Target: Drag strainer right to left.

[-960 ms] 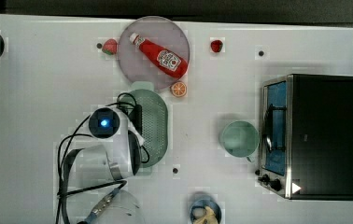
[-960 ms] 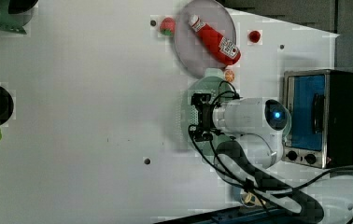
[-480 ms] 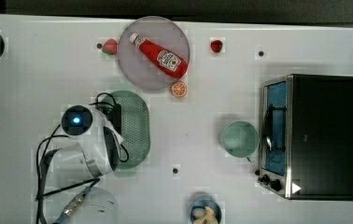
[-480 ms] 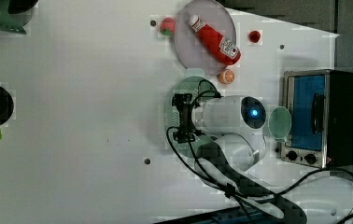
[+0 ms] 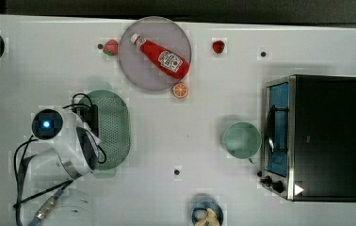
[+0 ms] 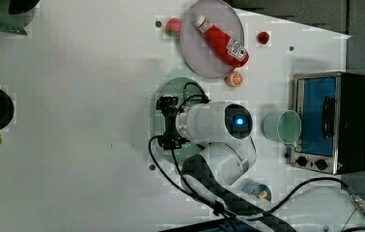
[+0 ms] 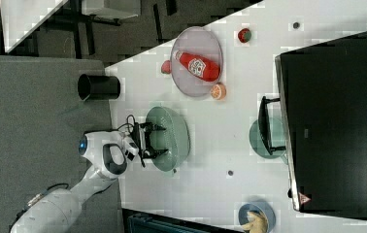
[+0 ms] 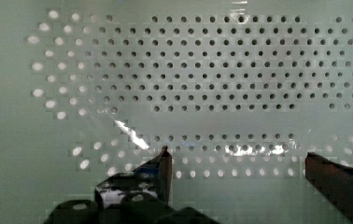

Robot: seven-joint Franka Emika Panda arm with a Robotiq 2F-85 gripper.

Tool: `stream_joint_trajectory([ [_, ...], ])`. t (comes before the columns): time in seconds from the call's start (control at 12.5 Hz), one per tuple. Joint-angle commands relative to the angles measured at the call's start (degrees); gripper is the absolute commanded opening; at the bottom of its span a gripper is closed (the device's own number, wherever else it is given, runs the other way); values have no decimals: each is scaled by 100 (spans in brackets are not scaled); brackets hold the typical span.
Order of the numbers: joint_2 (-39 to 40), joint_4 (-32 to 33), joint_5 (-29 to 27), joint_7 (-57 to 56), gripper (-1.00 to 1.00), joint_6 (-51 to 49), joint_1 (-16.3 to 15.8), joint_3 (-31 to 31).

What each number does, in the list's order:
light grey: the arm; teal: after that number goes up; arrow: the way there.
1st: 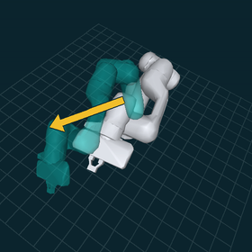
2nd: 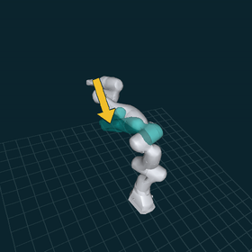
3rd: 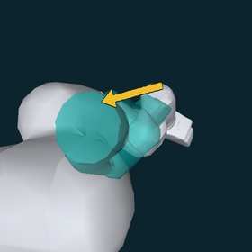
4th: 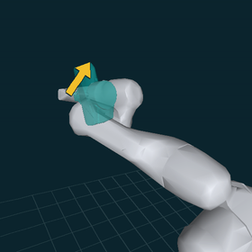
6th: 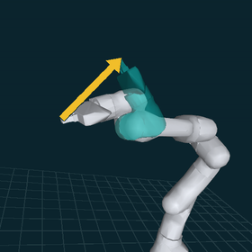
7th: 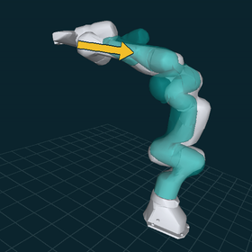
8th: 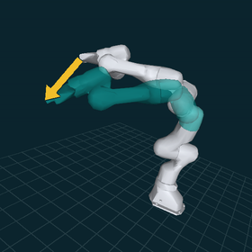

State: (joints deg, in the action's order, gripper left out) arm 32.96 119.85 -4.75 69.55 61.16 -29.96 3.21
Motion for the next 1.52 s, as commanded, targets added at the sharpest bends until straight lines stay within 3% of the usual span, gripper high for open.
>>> stream_joint_trajectory([
  [0.08, 189, -410, -194, 585, 100, -108, -309, 34],
  [1.52, 829, -1517, -624, 1048, 100, -250, -907, 25],
])
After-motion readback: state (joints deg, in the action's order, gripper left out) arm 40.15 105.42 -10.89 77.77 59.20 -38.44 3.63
